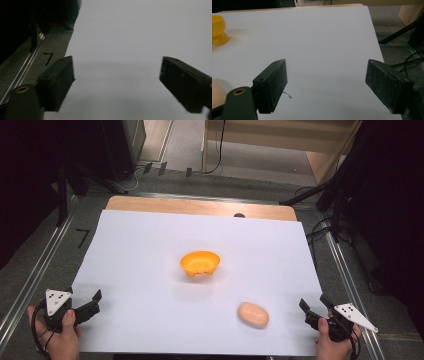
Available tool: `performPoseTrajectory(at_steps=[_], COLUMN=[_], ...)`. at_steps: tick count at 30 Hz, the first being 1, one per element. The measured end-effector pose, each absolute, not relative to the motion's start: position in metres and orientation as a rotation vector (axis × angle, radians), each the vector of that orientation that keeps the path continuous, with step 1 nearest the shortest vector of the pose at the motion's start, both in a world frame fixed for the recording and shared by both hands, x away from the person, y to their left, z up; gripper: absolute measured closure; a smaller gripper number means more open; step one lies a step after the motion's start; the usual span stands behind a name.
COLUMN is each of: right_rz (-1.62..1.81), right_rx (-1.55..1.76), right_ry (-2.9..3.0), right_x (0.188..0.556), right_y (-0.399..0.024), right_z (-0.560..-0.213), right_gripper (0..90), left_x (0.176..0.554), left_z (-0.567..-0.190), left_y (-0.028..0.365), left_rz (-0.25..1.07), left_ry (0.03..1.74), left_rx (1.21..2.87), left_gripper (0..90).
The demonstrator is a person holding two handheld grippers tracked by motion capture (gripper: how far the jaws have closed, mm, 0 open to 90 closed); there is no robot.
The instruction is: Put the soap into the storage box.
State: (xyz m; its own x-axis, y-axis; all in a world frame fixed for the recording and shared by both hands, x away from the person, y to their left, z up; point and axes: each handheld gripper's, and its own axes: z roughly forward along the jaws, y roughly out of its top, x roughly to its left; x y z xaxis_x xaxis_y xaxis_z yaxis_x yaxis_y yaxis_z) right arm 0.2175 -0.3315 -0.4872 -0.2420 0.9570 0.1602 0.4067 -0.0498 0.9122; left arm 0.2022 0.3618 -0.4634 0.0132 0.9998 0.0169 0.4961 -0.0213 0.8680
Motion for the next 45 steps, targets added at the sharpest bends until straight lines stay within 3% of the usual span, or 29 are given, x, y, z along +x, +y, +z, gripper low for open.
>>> performPoseTrajectory(at_steps=[5,6,13,16,18,23,45], right_rz=[1.304,1.250,1.259,1.260,1.274,1.237,1.045], right_rx=[1.411,1.361,1.280,1.292,1.247,1.149,0.822], right_ry=[1.690,1.741,1.801,1.902,2.026,2.205,2.711], right_x=[0.218,0.219,0.223,0.223,0.223,0.226,0.249], right_y=[-0.333,-0.333,-0.335,-0.333,-0.326,-0.312,-0.235], right_z=[-0.486,-0.483,-0.473,-0.465,-0.461,-0.454,-0.451], right_gripper=[26.5,34.9,36.5,32.5,24.5,18.2,15.2], left_x=[0.201,0.201,0.202,0.201,0.201,0.201,0.202], left_z=[-0.463,-0.463,-0.463,-0.463,-0.463,-0.463,-0.463], left_y=[0.360,0.360,0.360,0.360,0.360,0.360,0.360], left_rz=[0.958,0.952,0.957,0.963,0.965,0.970,0.949], left_ry=[1.562,1.564,1.574,1.577,1.577,1.574,1.572], left_rx=[1.597,1.600,1.599,1.595,1.593,1.596,1.603], left_gripper=[6.9,3.9,0.0,0.0,0.0,0.0,0.0])
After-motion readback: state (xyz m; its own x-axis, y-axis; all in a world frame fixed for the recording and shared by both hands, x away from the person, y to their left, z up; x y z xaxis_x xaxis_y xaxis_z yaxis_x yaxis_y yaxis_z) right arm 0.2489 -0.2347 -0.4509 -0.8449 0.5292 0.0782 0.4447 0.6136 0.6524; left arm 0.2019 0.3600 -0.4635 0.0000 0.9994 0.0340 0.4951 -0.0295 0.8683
